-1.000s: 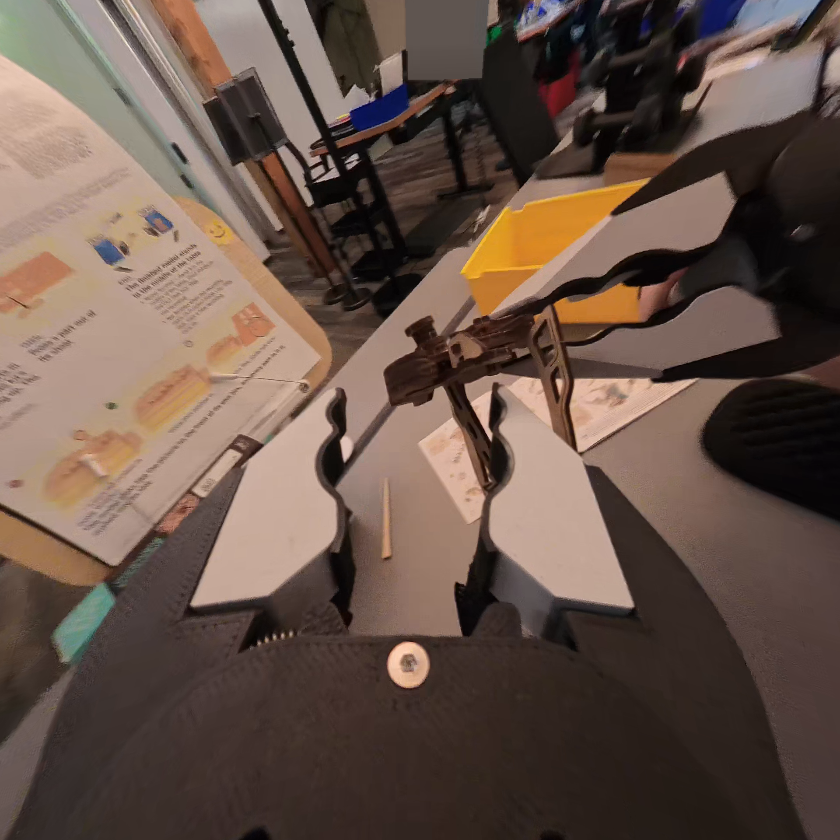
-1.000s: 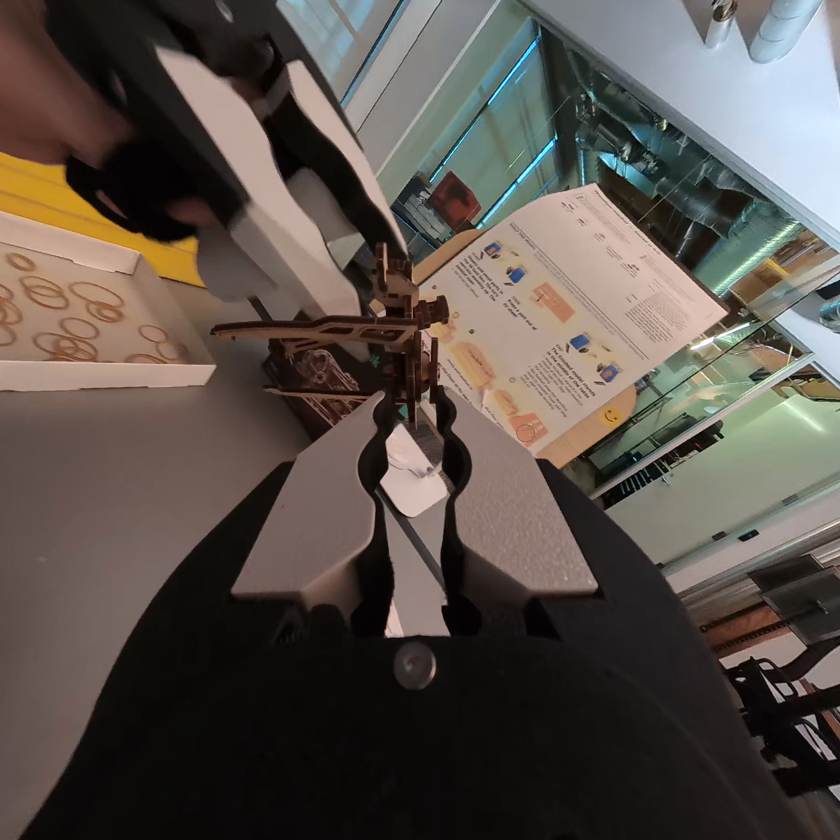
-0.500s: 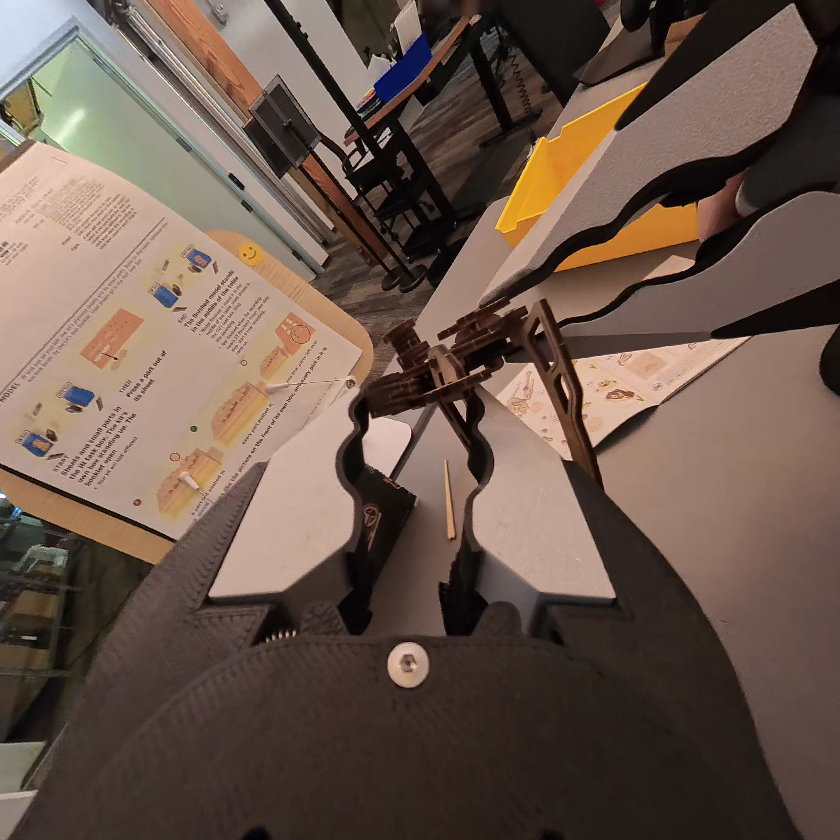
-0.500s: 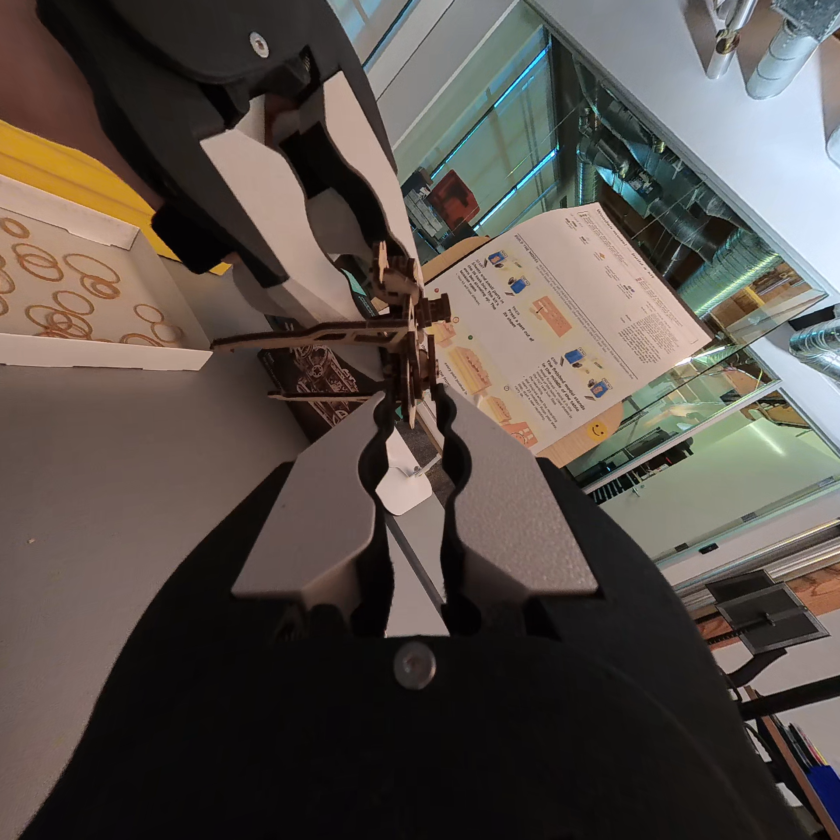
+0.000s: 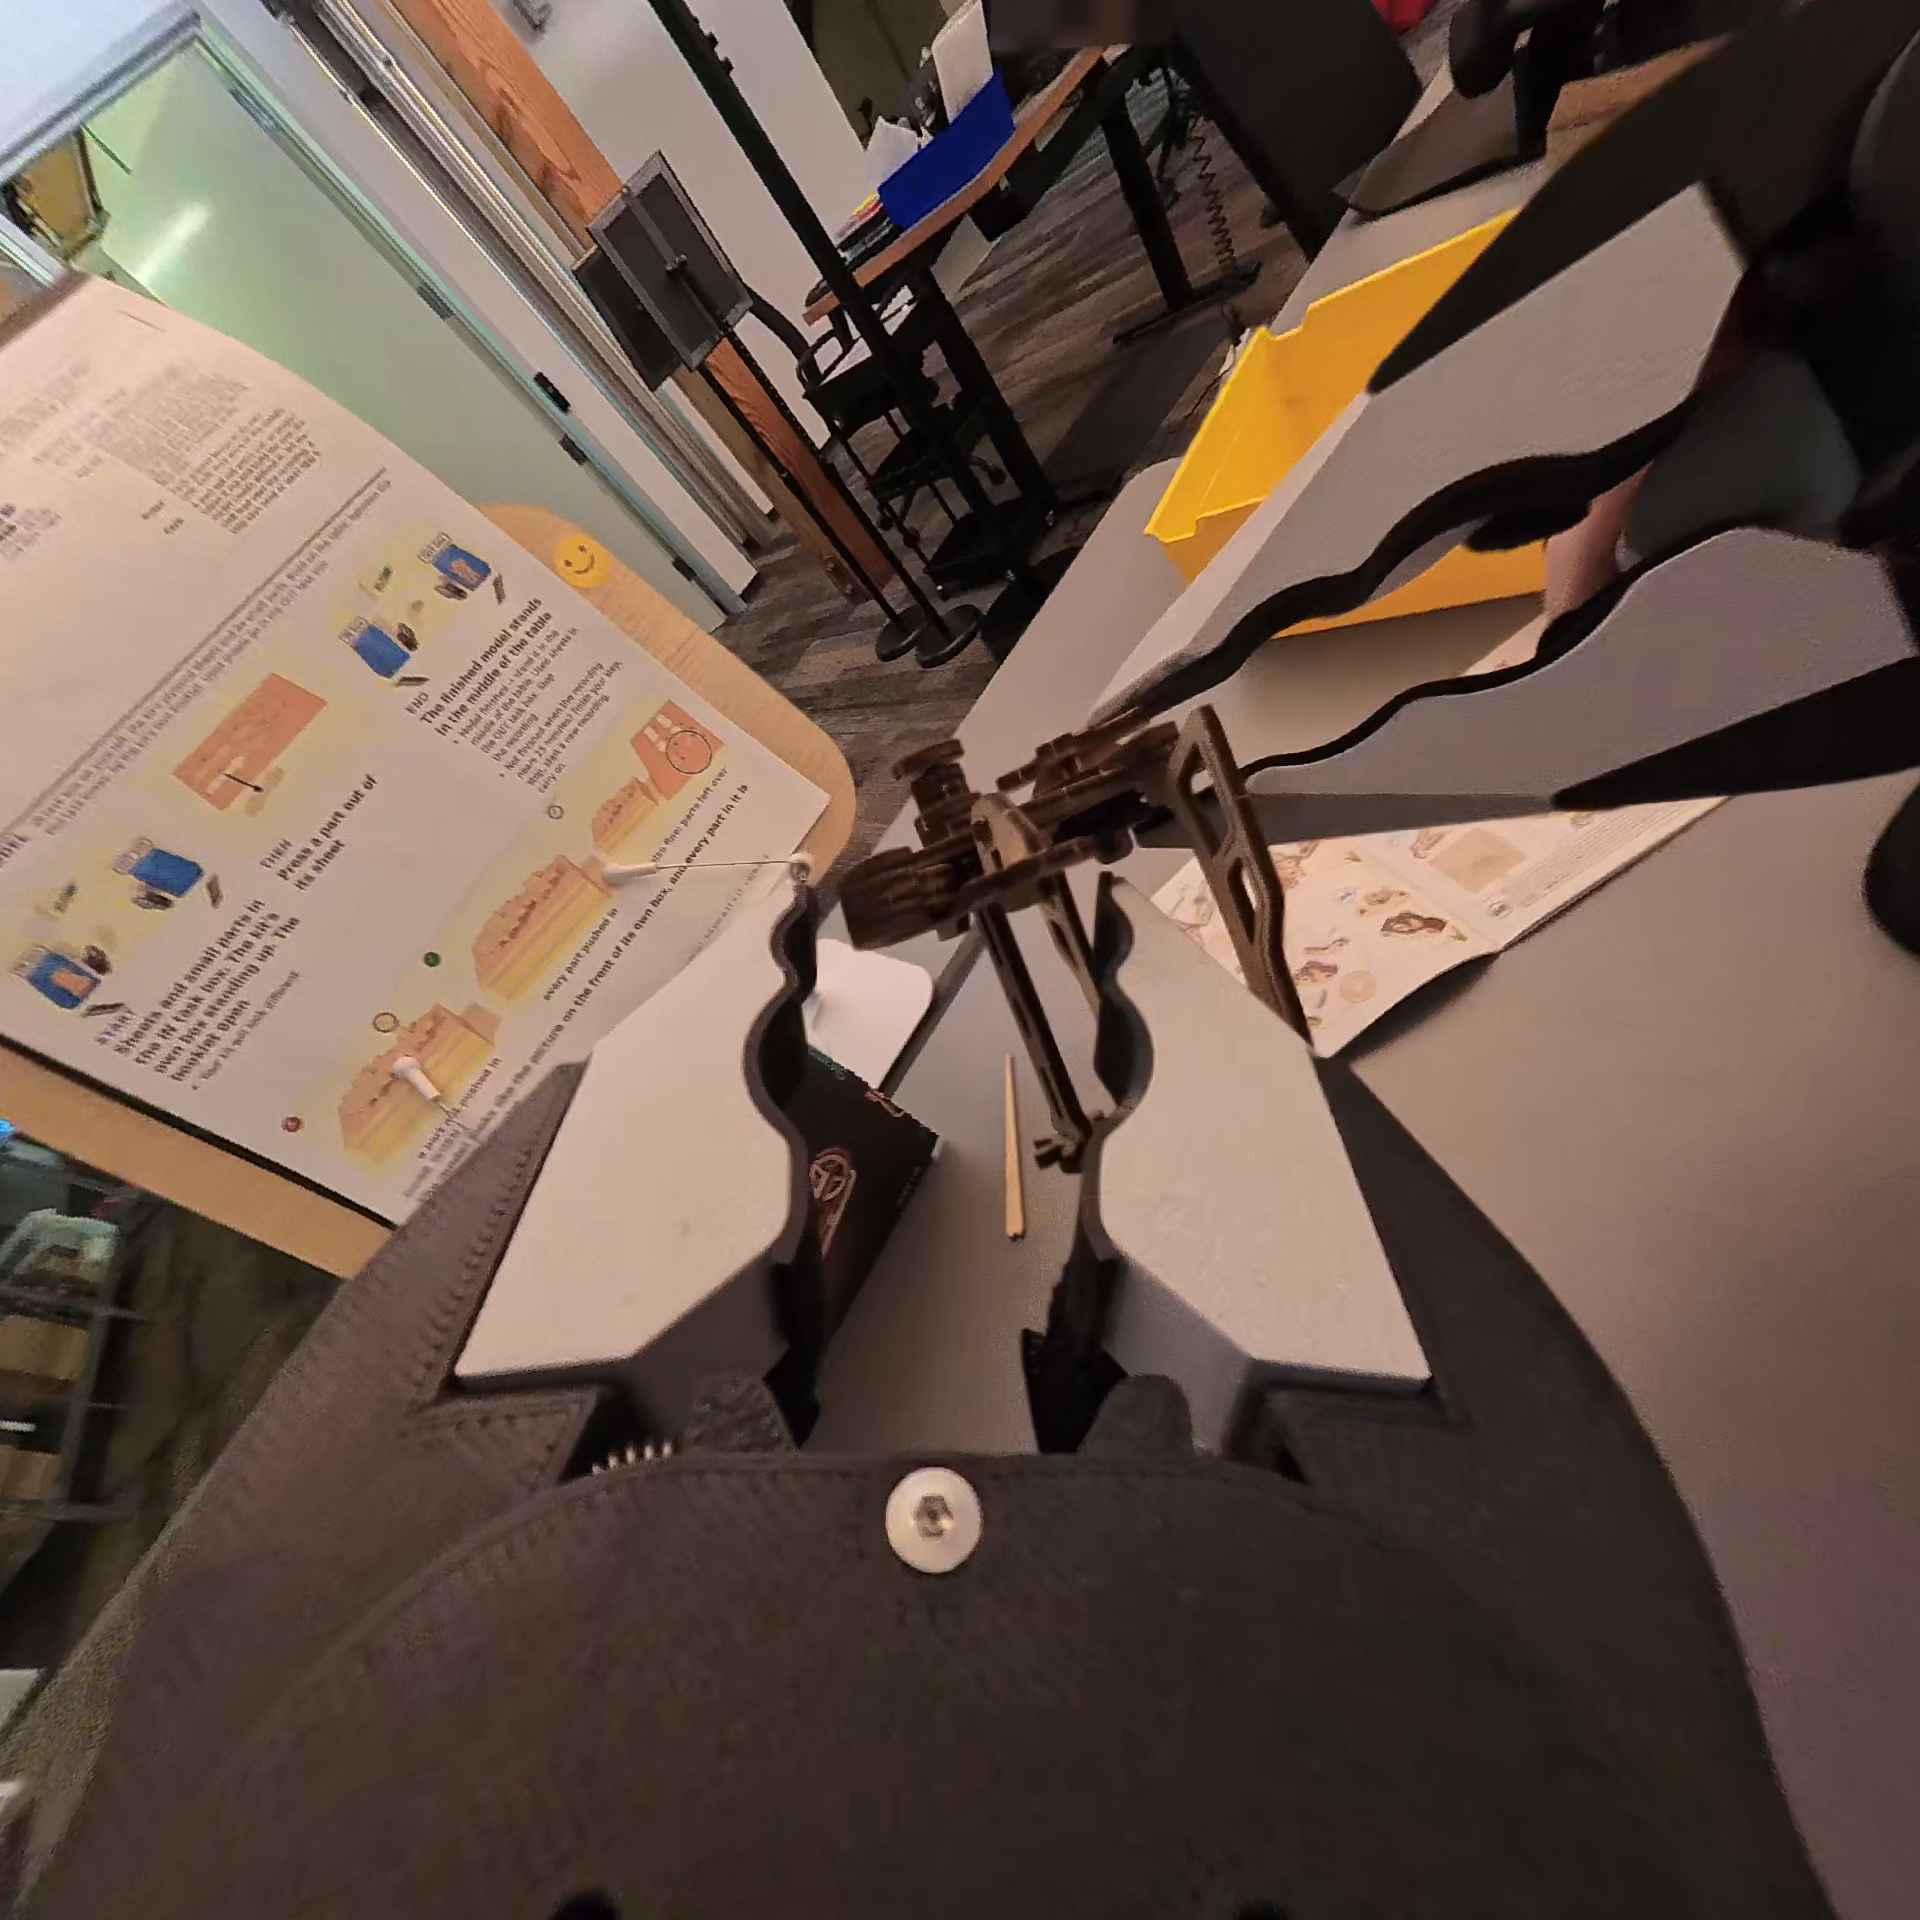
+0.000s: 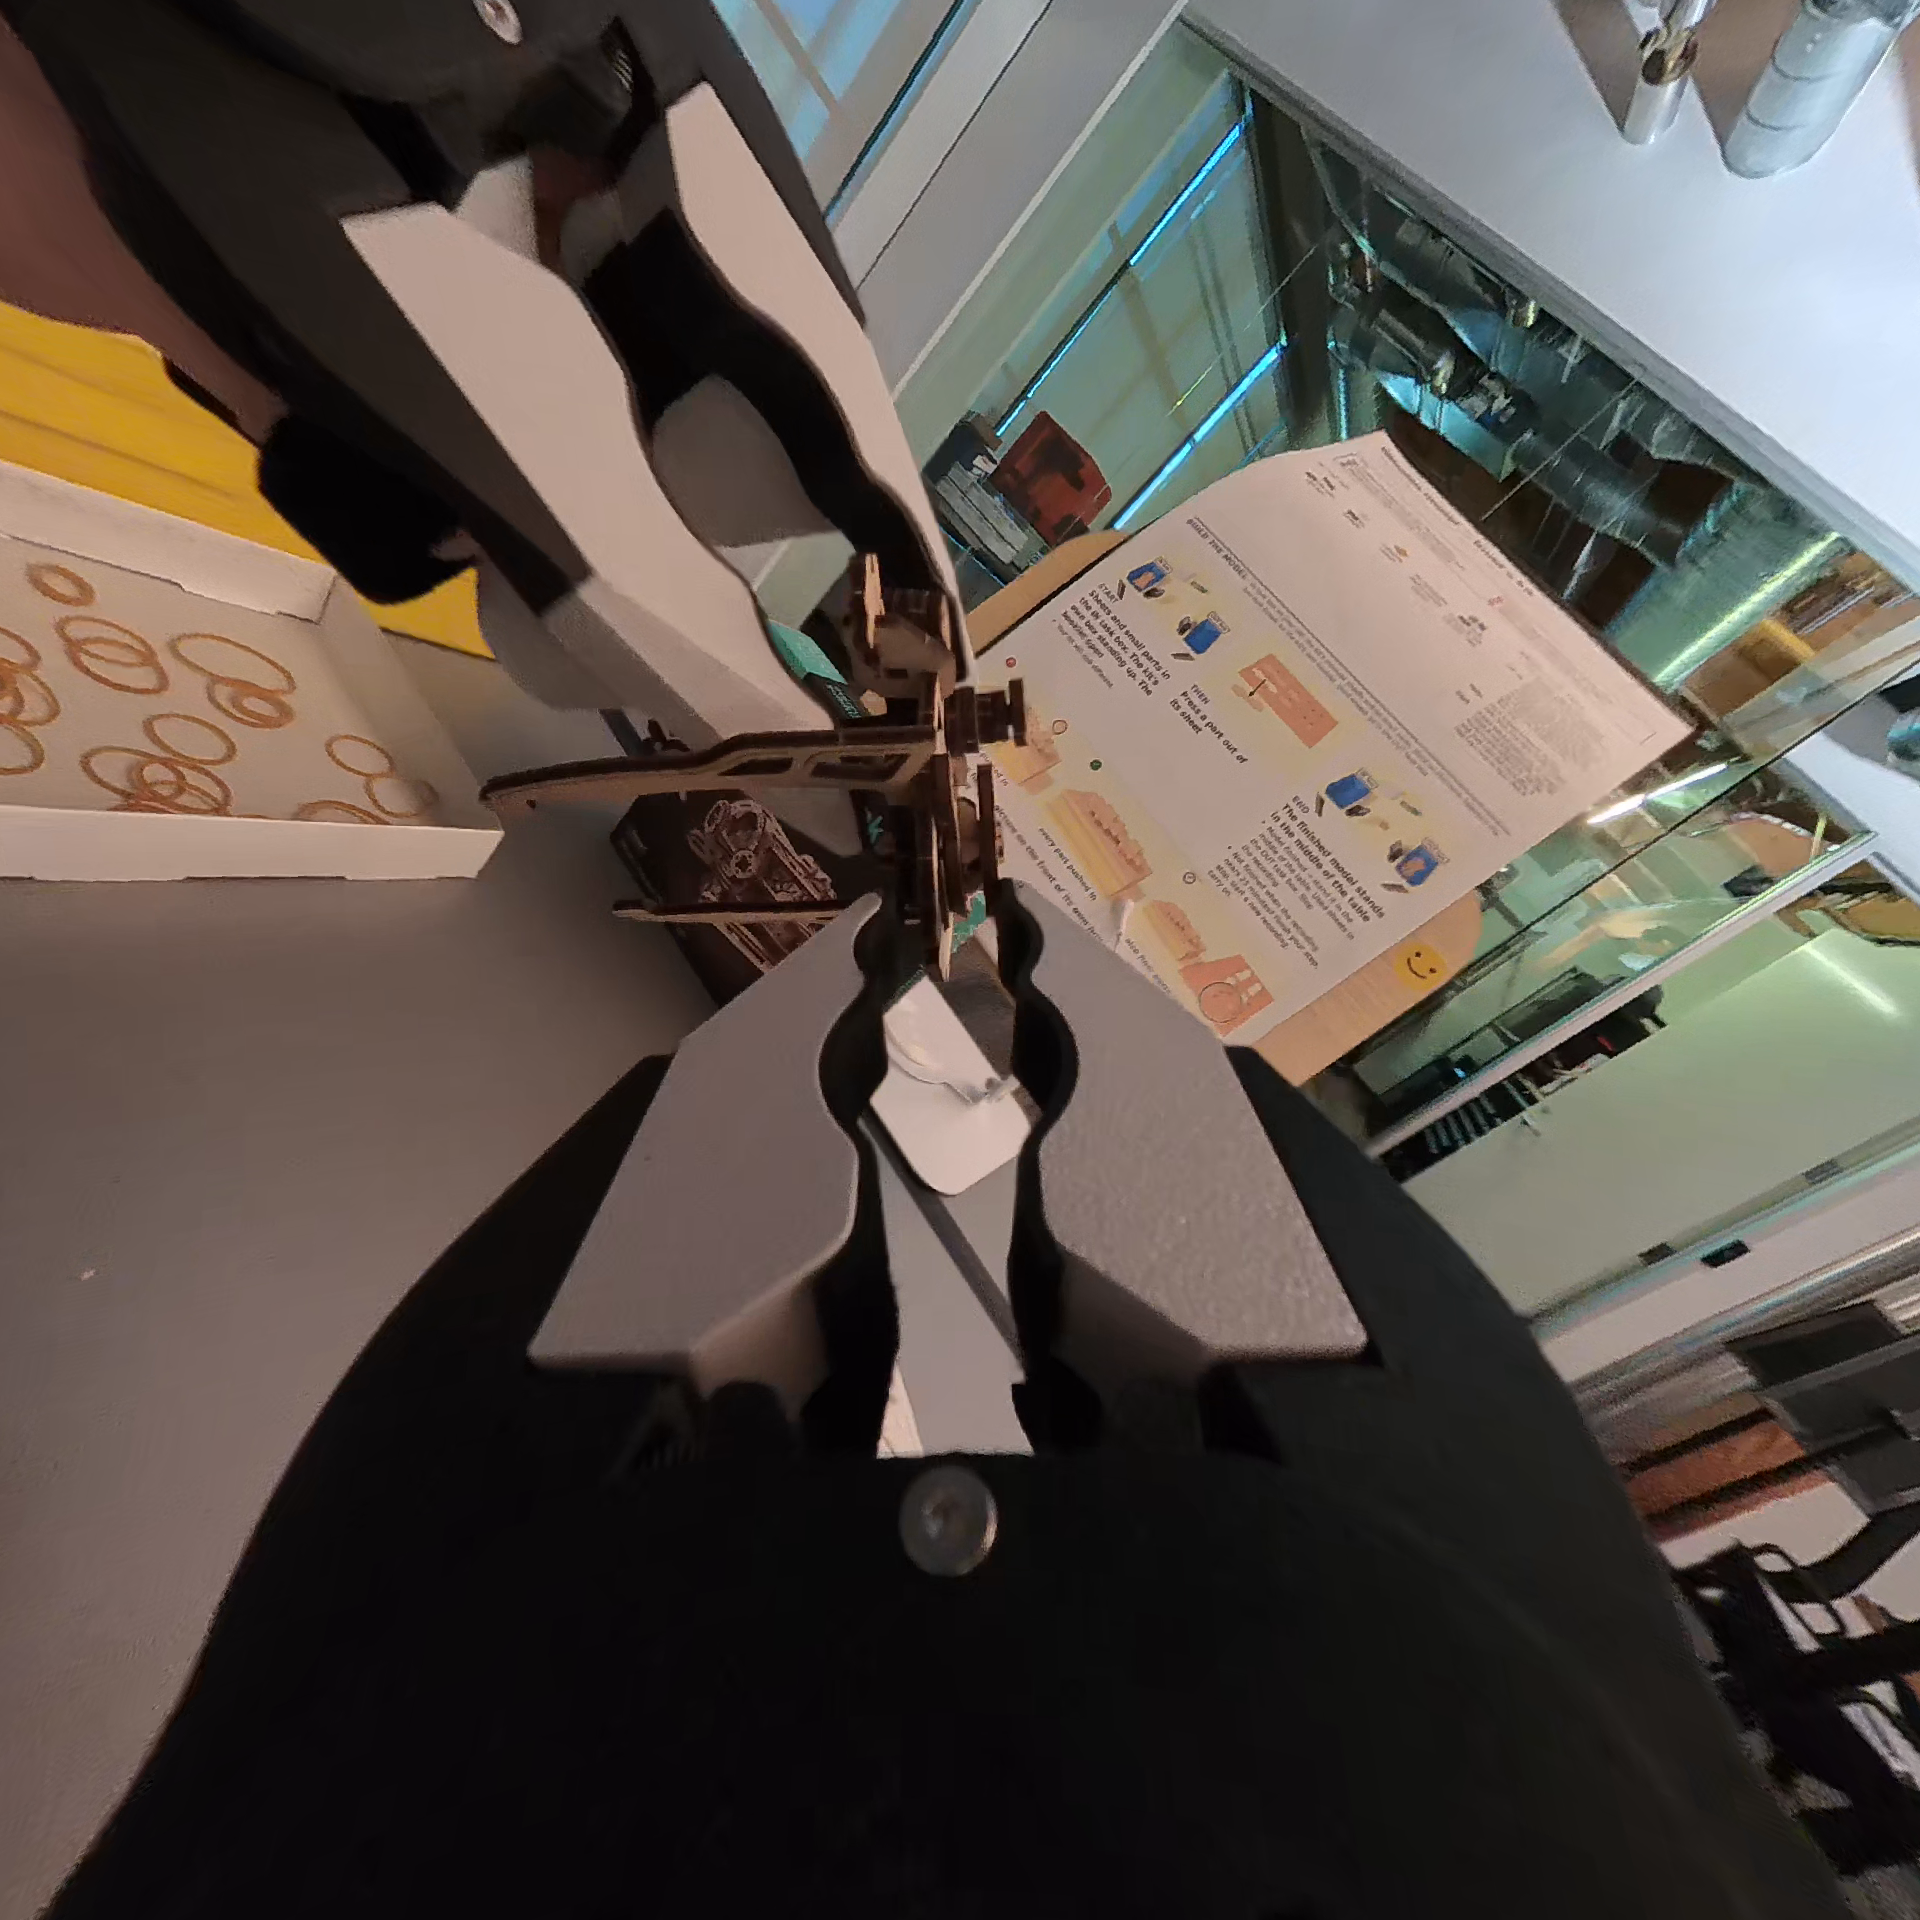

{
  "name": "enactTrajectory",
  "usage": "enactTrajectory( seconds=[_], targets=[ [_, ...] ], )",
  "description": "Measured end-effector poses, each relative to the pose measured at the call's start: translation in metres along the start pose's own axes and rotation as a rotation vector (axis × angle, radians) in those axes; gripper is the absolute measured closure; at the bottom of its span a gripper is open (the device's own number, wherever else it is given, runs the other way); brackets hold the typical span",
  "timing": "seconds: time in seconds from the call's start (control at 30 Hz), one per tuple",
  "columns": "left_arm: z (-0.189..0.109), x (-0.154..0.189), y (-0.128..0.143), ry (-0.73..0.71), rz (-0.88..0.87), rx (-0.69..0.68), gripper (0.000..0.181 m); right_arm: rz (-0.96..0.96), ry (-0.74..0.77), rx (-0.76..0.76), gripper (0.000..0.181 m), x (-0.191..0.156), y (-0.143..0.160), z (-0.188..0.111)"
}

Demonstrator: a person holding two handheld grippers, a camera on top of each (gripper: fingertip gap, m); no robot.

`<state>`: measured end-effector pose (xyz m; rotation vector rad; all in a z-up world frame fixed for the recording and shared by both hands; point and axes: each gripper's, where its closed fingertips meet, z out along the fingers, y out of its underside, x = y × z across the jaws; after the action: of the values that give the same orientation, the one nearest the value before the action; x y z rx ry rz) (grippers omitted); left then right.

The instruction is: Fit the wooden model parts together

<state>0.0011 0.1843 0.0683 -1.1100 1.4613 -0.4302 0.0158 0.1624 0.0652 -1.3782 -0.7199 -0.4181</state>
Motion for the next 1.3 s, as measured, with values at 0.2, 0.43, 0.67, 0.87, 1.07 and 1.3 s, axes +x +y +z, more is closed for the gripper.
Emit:
enactTrajectory(
  seconds=[0.2, 0.43, 0.67, 0.87, 1.07, 1.3],
  targets=[
    [-0.011, -0.004, -0.003, 0.082, -0.144, 0.037, 0.135, 0.235, -0.088, 0.052, 0.165, 0.005, 0.012, 0.005],
    [0.0, -0.001, 0.003, 0.057, -0.104, 0.004, 0.129, 0.326, -0.185, 0.151, 0.166, -0.002, 0.004, 0.002],
    [0.001, -0.005, 0.006, 0.005, 0.003, 0.01, 0.152, 0.208, -0.085, 0.152, 0.166, -0.003, 0.008, 0.005],
    [0.002, -0.006, -0.001, -0.079, 0.162, 0.07, 0.152, 0.061, 0.064, 0.188, 0.166, 0.003, 0.003, -0.001],
    [-0.006, -0.012, -0.008, -0.142, 0.267, 0.132, 0.154, 0.033, 0.05, 0.216, 0.165, -0.002, 0.0, -0.001],
    [-0.017, -0.011, -0.02, -0.201, 0.402, 0.22, 0.153, 0.175, -0.145, 0.28, 0.148, 0.002, 0.0, -0.007]
  ],
)
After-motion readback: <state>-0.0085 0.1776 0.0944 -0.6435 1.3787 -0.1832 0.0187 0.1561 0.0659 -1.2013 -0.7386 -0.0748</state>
